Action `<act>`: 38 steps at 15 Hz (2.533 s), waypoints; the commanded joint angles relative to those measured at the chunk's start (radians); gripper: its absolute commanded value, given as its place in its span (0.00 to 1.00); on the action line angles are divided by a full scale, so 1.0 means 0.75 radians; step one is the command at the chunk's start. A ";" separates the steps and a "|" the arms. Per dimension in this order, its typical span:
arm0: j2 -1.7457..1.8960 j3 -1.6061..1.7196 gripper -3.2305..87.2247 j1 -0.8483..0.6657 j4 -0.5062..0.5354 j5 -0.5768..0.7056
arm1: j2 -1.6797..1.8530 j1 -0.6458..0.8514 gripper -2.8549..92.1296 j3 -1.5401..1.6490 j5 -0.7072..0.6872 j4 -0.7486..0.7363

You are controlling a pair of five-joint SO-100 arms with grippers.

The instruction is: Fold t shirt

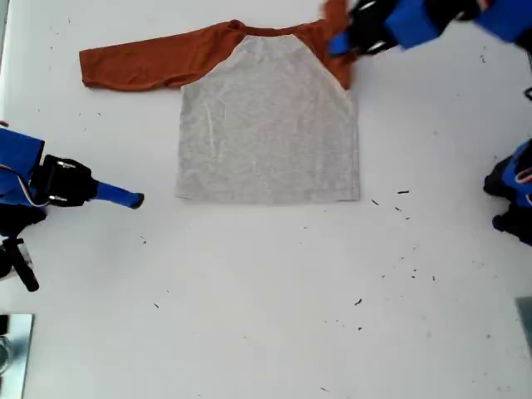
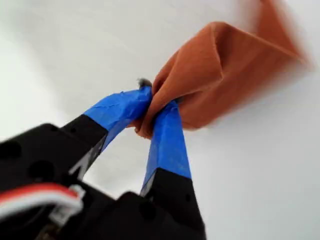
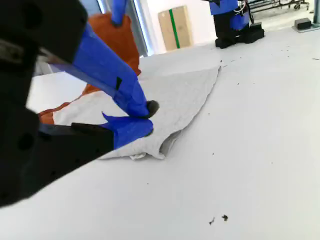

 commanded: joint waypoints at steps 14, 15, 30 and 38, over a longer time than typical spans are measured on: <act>0.010 0.014 0.03 -0.025 -0.002 -0.090 | 1.376 -0.016 0.07 1.520 0.405 0.014; 0.010 0.012 0.03 -0.031 -0.051 -0.172 | 1.591 -0.080 0.07 1.724 0.487 0.022; -1.677 -1.677 0.33 -1.358 0.742 -0.027 | 2.195 -0.207 0.07 2.309 0.575 0.061; -2.107 -1.485 0.32 -1.786 0.295 0.200 | 2.197 -0.209 0.07 2.321 0.573 0.063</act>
